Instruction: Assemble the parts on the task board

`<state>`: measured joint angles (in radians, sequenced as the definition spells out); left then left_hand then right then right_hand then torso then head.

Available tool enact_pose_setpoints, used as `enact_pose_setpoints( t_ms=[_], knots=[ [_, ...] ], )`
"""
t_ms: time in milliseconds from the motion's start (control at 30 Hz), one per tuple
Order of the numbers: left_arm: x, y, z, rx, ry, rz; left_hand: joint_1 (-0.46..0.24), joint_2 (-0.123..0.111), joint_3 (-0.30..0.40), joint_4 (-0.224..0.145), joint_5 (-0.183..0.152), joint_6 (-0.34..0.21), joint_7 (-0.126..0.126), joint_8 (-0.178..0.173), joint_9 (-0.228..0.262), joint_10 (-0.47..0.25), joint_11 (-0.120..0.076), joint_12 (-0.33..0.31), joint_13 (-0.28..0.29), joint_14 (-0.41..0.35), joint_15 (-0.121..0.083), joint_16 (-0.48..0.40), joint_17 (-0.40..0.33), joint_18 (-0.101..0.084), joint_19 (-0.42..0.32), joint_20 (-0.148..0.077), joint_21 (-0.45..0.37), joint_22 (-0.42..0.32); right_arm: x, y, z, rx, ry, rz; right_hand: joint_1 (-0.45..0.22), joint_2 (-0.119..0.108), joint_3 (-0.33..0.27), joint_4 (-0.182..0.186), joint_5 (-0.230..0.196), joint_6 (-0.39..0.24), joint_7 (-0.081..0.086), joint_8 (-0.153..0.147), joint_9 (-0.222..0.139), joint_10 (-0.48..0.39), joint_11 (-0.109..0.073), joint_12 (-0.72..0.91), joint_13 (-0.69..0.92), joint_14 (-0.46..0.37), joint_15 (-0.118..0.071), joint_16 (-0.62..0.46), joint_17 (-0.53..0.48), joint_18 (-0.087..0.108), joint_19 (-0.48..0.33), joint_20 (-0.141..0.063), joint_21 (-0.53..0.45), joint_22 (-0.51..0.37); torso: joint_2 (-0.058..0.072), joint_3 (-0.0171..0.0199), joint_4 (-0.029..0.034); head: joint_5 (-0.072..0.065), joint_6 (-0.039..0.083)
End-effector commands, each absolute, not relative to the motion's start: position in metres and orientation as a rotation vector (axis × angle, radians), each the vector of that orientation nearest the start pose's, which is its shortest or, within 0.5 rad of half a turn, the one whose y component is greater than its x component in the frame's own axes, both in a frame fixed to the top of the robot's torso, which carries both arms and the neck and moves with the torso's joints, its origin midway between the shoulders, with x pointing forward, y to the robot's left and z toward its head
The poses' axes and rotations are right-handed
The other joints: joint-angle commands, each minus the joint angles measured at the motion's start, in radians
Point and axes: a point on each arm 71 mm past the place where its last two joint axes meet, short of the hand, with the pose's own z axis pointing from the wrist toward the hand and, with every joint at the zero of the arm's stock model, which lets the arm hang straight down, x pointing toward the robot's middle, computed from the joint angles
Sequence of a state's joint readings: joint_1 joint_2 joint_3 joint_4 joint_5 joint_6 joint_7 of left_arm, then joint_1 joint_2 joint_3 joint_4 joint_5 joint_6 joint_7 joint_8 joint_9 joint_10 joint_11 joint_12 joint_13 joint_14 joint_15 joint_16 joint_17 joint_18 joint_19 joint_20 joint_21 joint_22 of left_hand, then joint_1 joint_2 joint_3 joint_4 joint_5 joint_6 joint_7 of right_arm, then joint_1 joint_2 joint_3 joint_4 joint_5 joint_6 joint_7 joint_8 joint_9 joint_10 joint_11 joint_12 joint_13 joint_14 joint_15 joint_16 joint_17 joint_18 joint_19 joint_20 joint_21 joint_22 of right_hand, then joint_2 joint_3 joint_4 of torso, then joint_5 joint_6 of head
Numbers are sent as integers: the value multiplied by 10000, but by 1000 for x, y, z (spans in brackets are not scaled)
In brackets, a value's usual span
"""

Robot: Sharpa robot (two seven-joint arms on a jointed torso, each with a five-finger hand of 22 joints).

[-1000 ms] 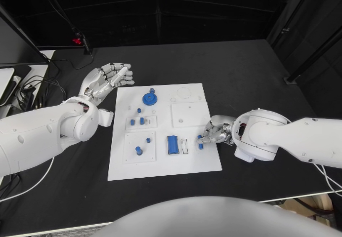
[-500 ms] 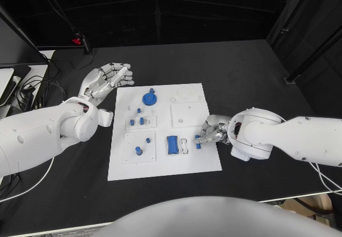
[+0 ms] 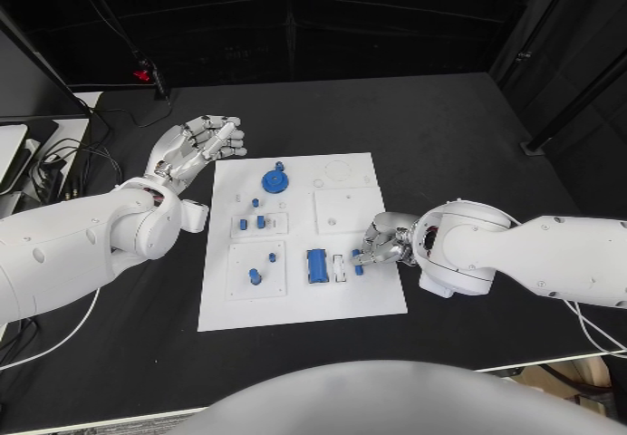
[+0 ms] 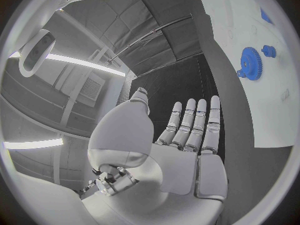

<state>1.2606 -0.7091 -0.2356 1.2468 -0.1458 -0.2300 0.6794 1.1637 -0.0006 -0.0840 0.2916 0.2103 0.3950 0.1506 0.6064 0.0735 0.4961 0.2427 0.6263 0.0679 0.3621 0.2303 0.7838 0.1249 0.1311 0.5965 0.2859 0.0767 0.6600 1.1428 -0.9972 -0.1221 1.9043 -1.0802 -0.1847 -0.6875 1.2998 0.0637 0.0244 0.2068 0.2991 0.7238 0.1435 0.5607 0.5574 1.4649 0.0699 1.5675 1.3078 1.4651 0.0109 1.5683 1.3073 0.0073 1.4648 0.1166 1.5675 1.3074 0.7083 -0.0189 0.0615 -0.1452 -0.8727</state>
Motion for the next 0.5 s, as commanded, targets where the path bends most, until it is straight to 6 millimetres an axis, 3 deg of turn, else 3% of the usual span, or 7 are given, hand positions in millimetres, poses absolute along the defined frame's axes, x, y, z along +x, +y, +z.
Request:
enact_pose_setpoints(
  t_ms=[33, 300, 500],
  knots=[
    [519, 219, -205, -7171, 13477, -15547, -7, 86, -52, 10, 63, -53, 1360, 50, -11, -63, 12, 60, -14, -67, -31, 59, -14, -32, -53, 17, 2, -17, 375, -197, -244, 3572, 23367, 3861, -75, 11, -11, 44, 39, 46, -16, -672, -3221, 1059, 69, 33, 2630, 1057, 45, 25, 2634, -73, 1060, 78, 33, 2634, 5, -1, -10, -22, 1],
    [520, 218, -206, -7174, 13496, -15554, -8, 97, -62, 13, 63, -63, 1360, 64, -12, -67, 12, 72, -14, -71, -30, 71, -26, -35, -60, 17, -1, -23, 376, -194, -247, 3163, 23715, 3630, -217, 3, -32, 131, 50, 81, 14, -567, -3200, 1059, 89, 33, 2630, 1057, 57, 25, 2634, -73, 1060, 89, 33, 2634, 5, -4, -1, -39, 1],
    [520, 218, -206, -7176, 13503, -15557, -8, 97, -62, 13, 63, -63, 1360, 64, -12, -67, 12, 72, -14, -71, -30, 71, -26, -35, -60, 17, -1, -23, 376, -191, -248, 2841, 23848, 3540, -419, -126, -142, 227, 42, 25, 61, -498, -3199, 1059, 128, 33, 2630, 1057, 89, 25, 2634, -73, 1060, 112, 33, 2634, 0, -1, 6, -39, 1]
  ],
)
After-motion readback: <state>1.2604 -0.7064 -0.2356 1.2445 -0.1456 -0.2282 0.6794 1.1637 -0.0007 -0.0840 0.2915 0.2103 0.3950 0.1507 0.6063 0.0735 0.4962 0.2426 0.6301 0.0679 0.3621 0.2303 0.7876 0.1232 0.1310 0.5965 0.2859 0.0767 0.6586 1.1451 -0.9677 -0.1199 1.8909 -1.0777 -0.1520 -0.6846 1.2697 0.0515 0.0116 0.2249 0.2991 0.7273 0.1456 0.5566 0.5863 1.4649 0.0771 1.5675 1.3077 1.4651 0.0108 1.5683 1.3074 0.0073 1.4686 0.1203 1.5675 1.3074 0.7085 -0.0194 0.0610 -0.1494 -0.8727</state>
